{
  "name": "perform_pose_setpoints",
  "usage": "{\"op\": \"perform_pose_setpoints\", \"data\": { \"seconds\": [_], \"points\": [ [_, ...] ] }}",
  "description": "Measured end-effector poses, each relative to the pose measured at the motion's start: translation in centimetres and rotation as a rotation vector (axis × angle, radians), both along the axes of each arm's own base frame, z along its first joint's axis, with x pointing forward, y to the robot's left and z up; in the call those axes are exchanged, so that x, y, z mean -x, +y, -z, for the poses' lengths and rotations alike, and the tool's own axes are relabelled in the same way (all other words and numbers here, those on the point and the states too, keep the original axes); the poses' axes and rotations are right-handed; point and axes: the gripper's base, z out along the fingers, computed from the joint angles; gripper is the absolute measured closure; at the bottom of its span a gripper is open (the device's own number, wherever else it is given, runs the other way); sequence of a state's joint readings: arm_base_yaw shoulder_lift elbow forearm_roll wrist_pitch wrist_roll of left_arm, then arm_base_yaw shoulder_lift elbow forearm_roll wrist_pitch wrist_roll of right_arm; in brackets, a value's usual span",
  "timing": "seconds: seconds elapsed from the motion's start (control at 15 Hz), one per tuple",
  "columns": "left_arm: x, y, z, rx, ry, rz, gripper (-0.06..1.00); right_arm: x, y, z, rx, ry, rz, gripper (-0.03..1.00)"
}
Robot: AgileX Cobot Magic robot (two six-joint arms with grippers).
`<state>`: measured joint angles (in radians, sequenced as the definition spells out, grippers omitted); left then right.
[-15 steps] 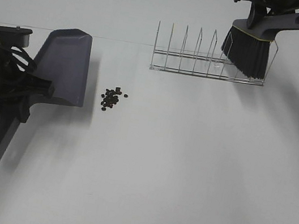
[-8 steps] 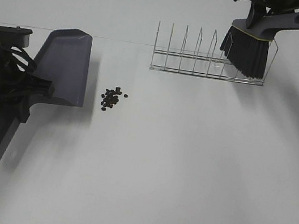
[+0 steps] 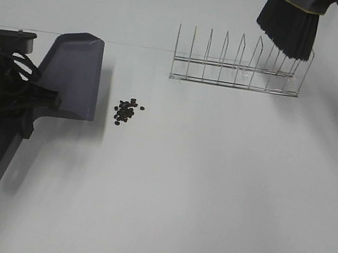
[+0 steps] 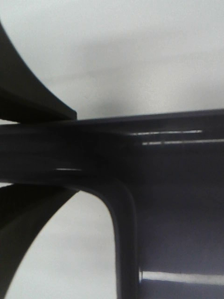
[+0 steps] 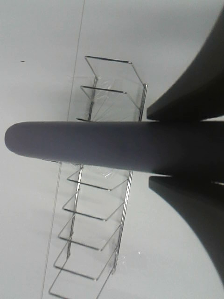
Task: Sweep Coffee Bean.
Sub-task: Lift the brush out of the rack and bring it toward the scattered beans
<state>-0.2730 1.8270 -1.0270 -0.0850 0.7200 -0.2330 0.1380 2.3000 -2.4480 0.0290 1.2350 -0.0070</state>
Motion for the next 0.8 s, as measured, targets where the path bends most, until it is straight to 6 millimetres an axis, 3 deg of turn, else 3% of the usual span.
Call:
{"op": "perform_pose_setpoints", "data": {
  "seconds": [0.07,0.27,0.6,0.73,0.8],
  "points": [
    [0.0,0.0,0.0,-0.004,-0.001,0.008,0.6,1.1,0.4,-2.0,-0.037,-0.024,-0.019,0.66],
    [-0.1,0.3,0.0,-0.036,-0.01,0.036,0.6,3.4,2.5,-3.0,-0.013,0.0,-0.069,0.66],
    [-0.1,0.5,0.0,-0.068,-0.019,0.059,0.6,8.4,7.9,-1.7,0.057,0.114,-0.204,0.66],
    [0.3,0.9,0.5,-0.09,-0.011,0.05,0.6,10.6,10.8,-0.3,0.053,0.075,-0.254,0.66],
    [0.3,0.9,0.6,-0.093,-0.012,0.045,0.6,11.3,11.2,0.3,0.047,0.057,-0.248,0.66]
  ]
}}
